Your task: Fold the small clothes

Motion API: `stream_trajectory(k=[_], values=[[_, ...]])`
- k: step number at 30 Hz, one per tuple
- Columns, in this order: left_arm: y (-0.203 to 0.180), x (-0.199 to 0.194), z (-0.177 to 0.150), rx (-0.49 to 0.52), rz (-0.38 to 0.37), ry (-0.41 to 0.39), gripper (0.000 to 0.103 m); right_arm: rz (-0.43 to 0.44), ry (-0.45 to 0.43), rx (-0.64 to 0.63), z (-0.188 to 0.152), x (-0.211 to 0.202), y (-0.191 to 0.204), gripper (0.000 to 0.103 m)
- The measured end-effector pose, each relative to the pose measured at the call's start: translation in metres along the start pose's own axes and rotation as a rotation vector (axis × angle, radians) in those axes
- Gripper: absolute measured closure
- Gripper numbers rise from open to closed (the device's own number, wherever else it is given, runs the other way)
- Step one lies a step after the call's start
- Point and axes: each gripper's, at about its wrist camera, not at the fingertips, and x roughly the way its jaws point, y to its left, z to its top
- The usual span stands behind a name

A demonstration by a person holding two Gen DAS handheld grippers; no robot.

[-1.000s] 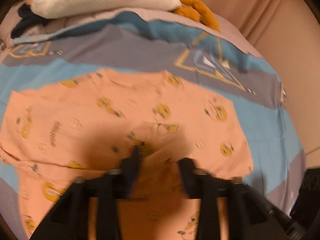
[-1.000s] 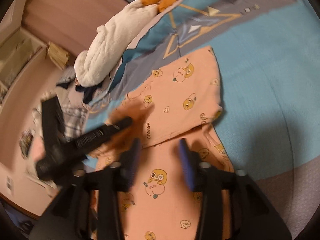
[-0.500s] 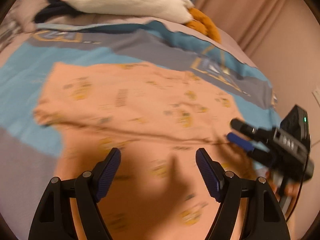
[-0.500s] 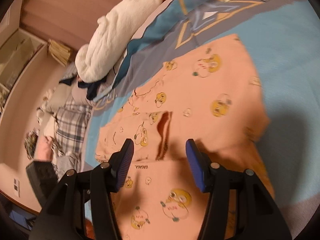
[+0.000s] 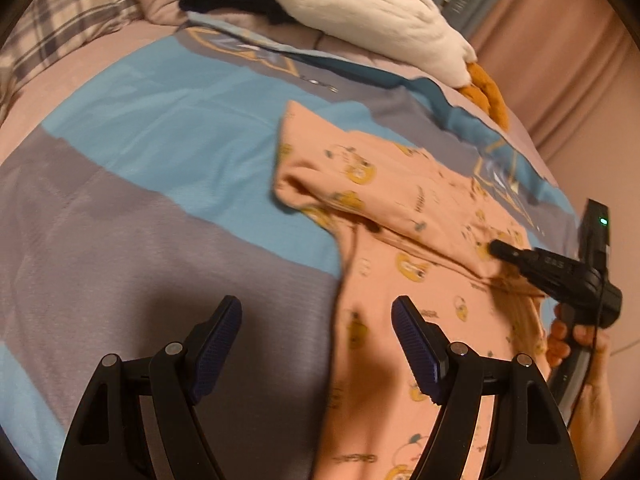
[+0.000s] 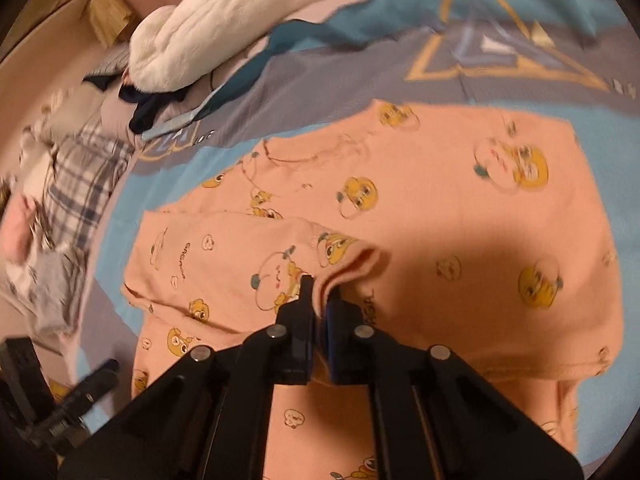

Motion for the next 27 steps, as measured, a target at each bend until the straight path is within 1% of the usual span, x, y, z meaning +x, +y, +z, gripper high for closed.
stream_trajectory(k=[1, 4, 7, 9, 12, 15, 17, 19, 21, 22, 23, 24, 26, 27], values=[[0.003, -0.001, 0.001, -0.007, -0.001, -0.002, 0.026, 0.002, -0.020, -0.010, 0.004, -0.008, 0.001, 0.098], [0.009, -0.002, 0.003, -0.020, -0.006, -0.009, 0.026, 0.047, -0.110, 0.028, 0.018, -0.041, -0.009, 0.098], [0.010, -0.001, 0.004, -0.021, -0.011, -0.010, 0.026, 0.045, -0.187, 0.041, 0.030, -0.075, -0.022, 0.098], [0.009, 0.001, 0.006, -0.018, -0.018, -0.008, 0.026, 0.018, -0.214, 0.040, 0.033, -0.091, -0.034, 0.098], [0.001, 0.005, 0.010, 0.002, -0.024, -0.005, 0.026, -0.031, -0.214, 0.062, 0.031, -0.096, -0.054, 0.098], [-0.011, 0.010, 0.018, 0.041, -0.015, -0.004, 0.026, -0.084, -0.178, 0.109, 0.025, -0.086, -0.078, 0.098], [-0.019, 0.014, 0.027, 0.070, -0.016, -0.005, 0.026, -0.095, -0.138, 0.123, 0.023, -0.074, -0.082, 0.097], [-0.028, 0.018, 0.034, 0.094, -0.017, -0.006, 0.026, -0.175, -0.108, 0.122, 0.021, -0.063, -0.092, 0.095], [-0.039, 0.025, 0.044, 0.122, -0.029, -0.006, 0.026, -0.218, -0.075, 0.134, 0.018, -0.055, -0.104, 0.093], [-0.046, 0.029, 0.050, 0.139, -0.032, -0.002, 0.026, -0.235, -0.062, 0.151, 0.018, -0.054, -0.110, 0.090], [-0.050, 0.031, 0.052, 0.151, -0.036, -0.002, 0.026, -0.243, -0.071, 0.159, 0.017, -0.056, -0.114, 0.082], [-0.057, 0.036, 0.057, 0.169, -0.040, -0.001, 0.026, -0.242, -0.095, 0.159, 0.017, -0.060, -0.116, 0.079], [-0.067, 0.043, 0.064, 0.194, -0.038, 0.000, 0.026, -0.239, -0.169, 0.133, 0.018, -0.073, -0.111, 0.079], [-0.072, 0.049, 0.067, 0.208, -0.048, 0.001, 0.026, -0.207, -0.199, 0.107, 0.018, -0.079, -0.106, 0.079]])
